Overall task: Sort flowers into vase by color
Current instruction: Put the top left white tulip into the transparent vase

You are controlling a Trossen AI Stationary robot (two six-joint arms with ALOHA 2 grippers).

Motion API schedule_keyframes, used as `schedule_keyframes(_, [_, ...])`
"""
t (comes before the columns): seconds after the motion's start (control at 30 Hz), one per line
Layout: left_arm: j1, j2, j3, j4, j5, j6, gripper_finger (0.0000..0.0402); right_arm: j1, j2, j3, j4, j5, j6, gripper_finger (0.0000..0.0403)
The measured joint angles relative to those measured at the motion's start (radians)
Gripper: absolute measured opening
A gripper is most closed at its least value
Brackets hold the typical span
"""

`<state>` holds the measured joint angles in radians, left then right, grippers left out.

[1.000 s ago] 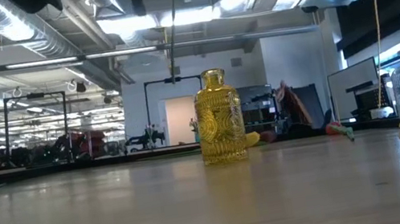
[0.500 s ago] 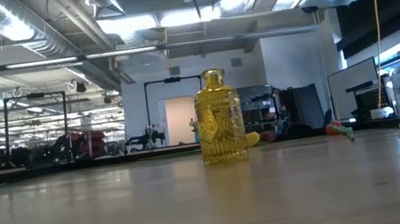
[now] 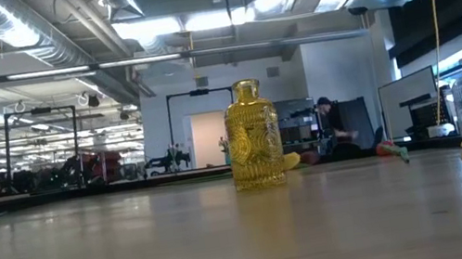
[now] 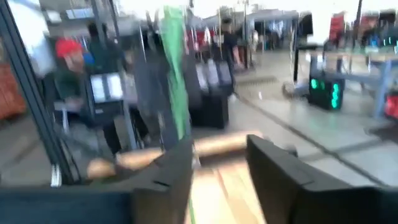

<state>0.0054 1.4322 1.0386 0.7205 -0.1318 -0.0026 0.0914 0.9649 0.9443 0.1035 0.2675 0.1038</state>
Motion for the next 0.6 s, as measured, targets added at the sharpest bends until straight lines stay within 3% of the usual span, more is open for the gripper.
schedule_keyframes(0.1, [-0.004,0.031,0.000,0.006,0.000,0.014,0.0005,0.000,0.105,0.122,0.007,-0.022,-0.004,0.0199])
schedule_keyframes(0.23, [-0.013,0.053,0.000,0.004,0.000,0.019,0.0005,0.000,0.229,0.240,-0.040,-0.050,-0.011,0.0207])
schedule_keyframes(0.43, [-0.035,0.053,0.000,0.016,0.019,0.039,0.0016,0.000,0.318,0.323,-0.027,-0.068,-0.011,0.0175])
schedule_keyframes(0.6, [-0.045,0.053,0.000,0.016,0.017,0.039,0.0016,0.000,0.332,0.333,-0.022,-0.091,-0.024,0.0123])
